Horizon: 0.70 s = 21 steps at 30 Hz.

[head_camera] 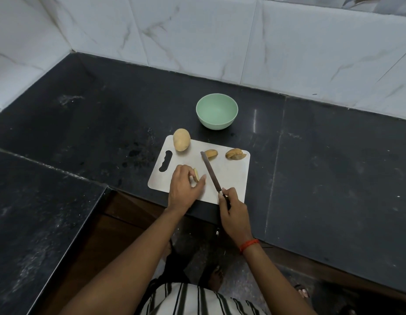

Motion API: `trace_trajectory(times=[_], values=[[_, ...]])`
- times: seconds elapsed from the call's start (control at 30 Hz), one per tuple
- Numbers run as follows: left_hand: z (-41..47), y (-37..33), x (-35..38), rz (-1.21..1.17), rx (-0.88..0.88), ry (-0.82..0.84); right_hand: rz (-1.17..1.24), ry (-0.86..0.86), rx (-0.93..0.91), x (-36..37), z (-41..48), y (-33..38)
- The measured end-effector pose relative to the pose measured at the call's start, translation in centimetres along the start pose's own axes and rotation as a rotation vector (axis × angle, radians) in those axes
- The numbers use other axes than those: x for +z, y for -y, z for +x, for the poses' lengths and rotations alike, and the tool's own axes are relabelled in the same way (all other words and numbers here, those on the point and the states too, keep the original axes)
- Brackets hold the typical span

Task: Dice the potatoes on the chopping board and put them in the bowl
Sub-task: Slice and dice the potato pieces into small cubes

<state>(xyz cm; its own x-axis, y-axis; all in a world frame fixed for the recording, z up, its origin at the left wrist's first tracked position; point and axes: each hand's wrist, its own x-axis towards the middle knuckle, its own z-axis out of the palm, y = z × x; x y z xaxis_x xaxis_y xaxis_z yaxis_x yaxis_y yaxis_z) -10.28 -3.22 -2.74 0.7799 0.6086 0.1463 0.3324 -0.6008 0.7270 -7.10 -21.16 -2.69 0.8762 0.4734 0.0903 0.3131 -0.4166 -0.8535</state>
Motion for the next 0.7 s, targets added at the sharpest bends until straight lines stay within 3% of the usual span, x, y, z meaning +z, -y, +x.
trace_trajectory(times=[0.33, 0.7], values=[[0.6, 1.6, 0.0, 0.009, -0.038, -0.012, -0.244, 0.104, -0.107, 0.7, 0.1, 0.2], [0.6, 2.1, 0.3, -0.084, -0.003, -0.052, -0.371, 0.15, -0.055, 1.8, 1.2, 1.4]])
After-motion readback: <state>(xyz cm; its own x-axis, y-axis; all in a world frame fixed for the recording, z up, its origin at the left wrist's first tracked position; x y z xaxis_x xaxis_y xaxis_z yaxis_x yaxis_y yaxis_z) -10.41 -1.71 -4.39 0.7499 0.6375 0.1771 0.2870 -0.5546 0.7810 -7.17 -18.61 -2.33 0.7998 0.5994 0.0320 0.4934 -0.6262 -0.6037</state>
